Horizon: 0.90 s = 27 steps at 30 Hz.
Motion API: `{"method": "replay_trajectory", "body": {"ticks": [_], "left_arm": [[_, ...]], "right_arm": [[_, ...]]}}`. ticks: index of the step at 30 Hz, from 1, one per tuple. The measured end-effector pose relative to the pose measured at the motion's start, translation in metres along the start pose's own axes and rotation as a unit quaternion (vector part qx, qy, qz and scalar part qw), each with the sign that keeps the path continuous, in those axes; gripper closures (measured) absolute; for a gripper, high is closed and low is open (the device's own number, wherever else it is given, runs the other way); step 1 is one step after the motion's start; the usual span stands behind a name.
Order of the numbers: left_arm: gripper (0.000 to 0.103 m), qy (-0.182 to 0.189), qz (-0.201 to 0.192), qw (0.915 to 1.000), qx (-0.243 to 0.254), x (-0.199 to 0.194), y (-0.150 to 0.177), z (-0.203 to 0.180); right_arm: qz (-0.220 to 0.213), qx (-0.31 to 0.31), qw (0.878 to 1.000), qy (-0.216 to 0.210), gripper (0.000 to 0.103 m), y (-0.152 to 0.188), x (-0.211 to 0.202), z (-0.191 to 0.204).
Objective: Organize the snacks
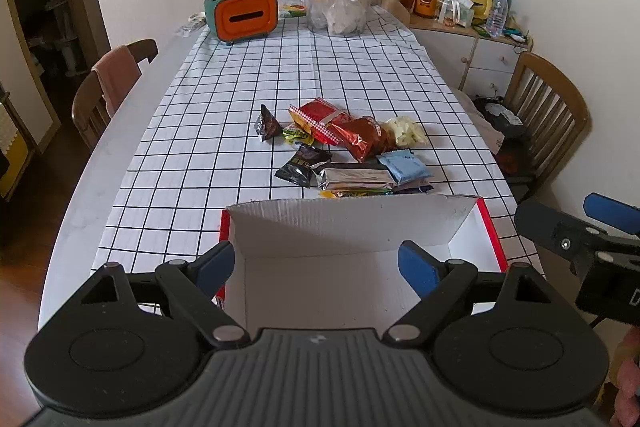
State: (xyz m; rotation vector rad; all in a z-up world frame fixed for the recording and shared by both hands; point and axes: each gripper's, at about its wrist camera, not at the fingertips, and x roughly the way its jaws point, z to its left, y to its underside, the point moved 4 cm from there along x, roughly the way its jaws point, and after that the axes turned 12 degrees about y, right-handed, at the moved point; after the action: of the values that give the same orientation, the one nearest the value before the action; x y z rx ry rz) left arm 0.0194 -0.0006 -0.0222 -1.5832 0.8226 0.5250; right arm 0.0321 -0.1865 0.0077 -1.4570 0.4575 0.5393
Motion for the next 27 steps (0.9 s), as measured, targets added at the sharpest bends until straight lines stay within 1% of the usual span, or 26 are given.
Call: {"method": "replay_trajectory", "body": {"ticks": [9, 27], "left_arm": [[0.014, 0.007, -0.001, 1.0000, -0.003, -0.0021, -0.0001, -0.0006], [0.014, -0.001, 0.016, 0.9999, -0.002, 0.0008, -0.0006, 0.0009]], "right_arm": [[0.000, -0.003, 1.000, -0.002, 0.000, -0.0020, -0.0013, 0.0019], [0.005, -0.014, 1.000, -0.014, 0.000, -0.0024, -0.0003, 0.0038]]}}
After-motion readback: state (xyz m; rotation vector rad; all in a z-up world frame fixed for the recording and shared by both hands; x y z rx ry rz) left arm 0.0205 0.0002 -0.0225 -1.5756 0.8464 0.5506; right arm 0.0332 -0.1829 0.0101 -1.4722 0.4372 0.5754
